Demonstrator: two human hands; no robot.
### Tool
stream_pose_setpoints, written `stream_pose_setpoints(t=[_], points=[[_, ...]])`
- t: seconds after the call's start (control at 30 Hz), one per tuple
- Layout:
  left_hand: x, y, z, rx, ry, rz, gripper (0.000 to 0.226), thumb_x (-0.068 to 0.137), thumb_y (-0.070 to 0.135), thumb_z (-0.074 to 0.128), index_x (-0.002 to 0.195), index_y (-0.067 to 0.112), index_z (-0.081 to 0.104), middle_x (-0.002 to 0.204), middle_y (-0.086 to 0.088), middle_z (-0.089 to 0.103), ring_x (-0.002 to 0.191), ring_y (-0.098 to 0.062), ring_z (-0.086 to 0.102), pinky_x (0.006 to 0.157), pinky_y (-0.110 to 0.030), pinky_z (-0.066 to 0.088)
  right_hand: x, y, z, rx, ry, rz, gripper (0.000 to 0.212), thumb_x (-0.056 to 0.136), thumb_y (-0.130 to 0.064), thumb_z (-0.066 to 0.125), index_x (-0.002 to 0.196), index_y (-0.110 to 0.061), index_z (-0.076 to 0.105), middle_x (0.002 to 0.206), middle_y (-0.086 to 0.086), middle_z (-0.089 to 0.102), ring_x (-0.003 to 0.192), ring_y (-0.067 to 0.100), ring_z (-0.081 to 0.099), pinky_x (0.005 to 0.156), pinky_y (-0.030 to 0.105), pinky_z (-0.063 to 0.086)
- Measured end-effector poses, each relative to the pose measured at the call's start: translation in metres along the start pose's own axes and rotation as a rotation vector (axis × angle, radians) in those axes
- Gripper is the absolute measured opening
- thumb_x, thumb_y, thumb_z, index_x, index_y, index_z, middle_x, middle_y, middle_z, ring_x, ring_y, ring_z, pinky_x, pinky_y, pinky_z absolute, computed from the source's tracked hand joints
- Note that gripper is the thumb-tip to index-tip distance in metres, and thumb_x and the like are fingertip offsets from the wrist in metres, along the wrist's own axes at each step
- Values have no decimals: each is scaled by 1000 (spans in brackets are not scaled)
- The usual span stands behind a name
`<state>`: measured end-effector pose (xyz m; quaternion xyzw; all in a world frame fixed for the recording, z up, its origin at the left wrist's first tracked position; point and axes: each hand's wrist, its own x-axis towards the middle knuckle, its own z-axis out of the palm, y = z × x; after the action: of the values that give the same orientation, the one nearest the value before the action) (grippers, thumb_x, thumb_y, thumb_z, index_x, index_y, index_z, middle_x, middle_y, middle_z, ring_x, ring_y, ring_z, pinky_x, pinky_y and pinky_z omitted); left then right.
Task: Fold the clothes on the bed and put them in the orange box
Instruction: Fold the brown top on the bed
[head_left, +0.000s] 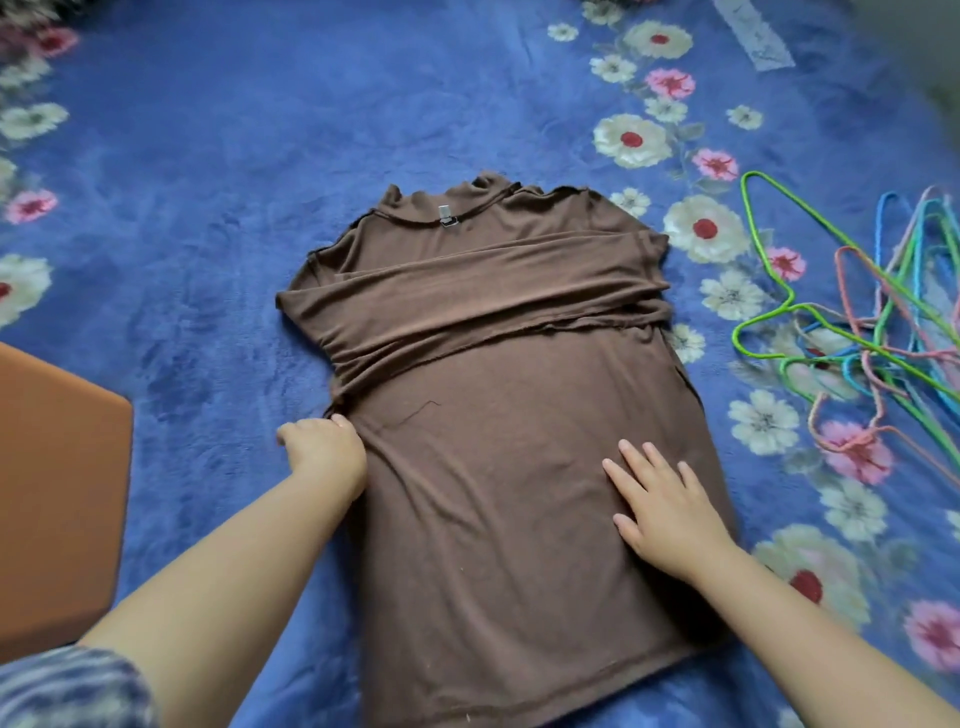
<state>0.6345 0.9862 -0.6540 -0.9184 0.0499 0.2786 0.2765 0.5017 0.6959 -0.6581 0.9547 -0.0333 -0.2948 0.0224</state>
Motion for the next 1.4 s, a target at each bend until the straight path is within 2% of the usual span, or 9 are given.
stream_pose_setpoints(t=[0.2, 0.47, 0.6, 0.73, 0.87, 0.93, 1.03, 1.3, 1.4], points=[[-56, 37, -5, 111, 298, 639, 33, 92, 14, 36, 124, 8, 43, 131, -15, 39, 119, -28, 39, 90, -35, 33, -28, 26, -1, 361, -12, 546, 84, 84, -50, 59, 143, -9, 17, 149, 17, 22, 136, 32, 25, 105, 41, 31], [-111, 67, 28, 239, 15, 1226, 59, 84, 51, 56, 118, 3, 48, 119, -16, 53, 107, -34, 51, 86, -40, 40, -60, 36, 18, 731, -272, 553, 18, 80, -16, 61, 95, -6, 63, 94, 13, 66, 88, 27, 62, 66, 27, 43], [-135, 59, 50, 243, 103, 1131, 89, 70, 69, 59, 123, -1, 41, 117, -16, 42, 102, -29, 41, 81, -40, 35, -61, 38, -7, 1114, -154, 618, 13, 81, -9, 64, 71, -11, 57, 66, 7, 57, 59, 21, 54, 51, 27, 47], [-158, 60, 70, 275, 126, 928, 76, 73, 34, 67, 130, -5, 35, 119, -22, 38, 104, -33, 41, 88, -52, 35, -58, 57, -23, 1213, 83, 701, 31, 82, -14, 65, 58, -10, 47, 65, 8, 47, 61, 21, 45, 54, 28, 38], [-153, 64, 66, 58, 188, 864, 51, 12, 16, 81, 58, 10, 62, 57, -7, 51, 48, -23, 48, 41, -27, 24, -57, 69, -25, 1452, 170, 787, 30, 78, -1, 63, 65, -18, 41, 65, 7, 42, 56, 21, 39, 54, 26, 31], [-149, 55, 44, -49, 28, 788, 43, 39, 22, 88, 74, 12, 64, 73, -9, 60, 64, -26, 60, 44, -30, 40, -58, 72, -26, 1493, 121, 771, 31, 81, 0, 60, 71, -20, 40, 69, 9, 46, 53, 20, 43, 51, 22, 36], [-124, 31, 27, -128, 13, 503, 26, 92, 10, 44, 118, 12, 48, 122, -9, 54, 113, -29, 54, 84, -34, 45, -58, 75, -39, 1395, 94, 731, 26, 85, -4, 62, 78, -17, 41, 67, 10, 46, 40, 17, 42, 31, 14, 29], [-77, -41, -23, -165, 88, 263, 24, 87, 8, 45, 108, 16, 51, 115, -2, 58, 106, -24, 57, 68, -30, 39, -39, 72, -101, 1179, 229, 386, 25, 78, -27, 73, 81, -15, 51, 75, 2, 50, 60, 16, 40, 45, 23, 28], [-66, -50, -33, -163, 121, 218, 24, 89, 9, 41, 108, 17, 52, 114, -1, 57, 106, -23, 57, 67, -29, 38, -29, 64, -118, 555, 12, 122, 44, 71, -43, 76, 65, -20, 39, 65, -5, 43, 70, 21, 44, 50, 23, 28]])
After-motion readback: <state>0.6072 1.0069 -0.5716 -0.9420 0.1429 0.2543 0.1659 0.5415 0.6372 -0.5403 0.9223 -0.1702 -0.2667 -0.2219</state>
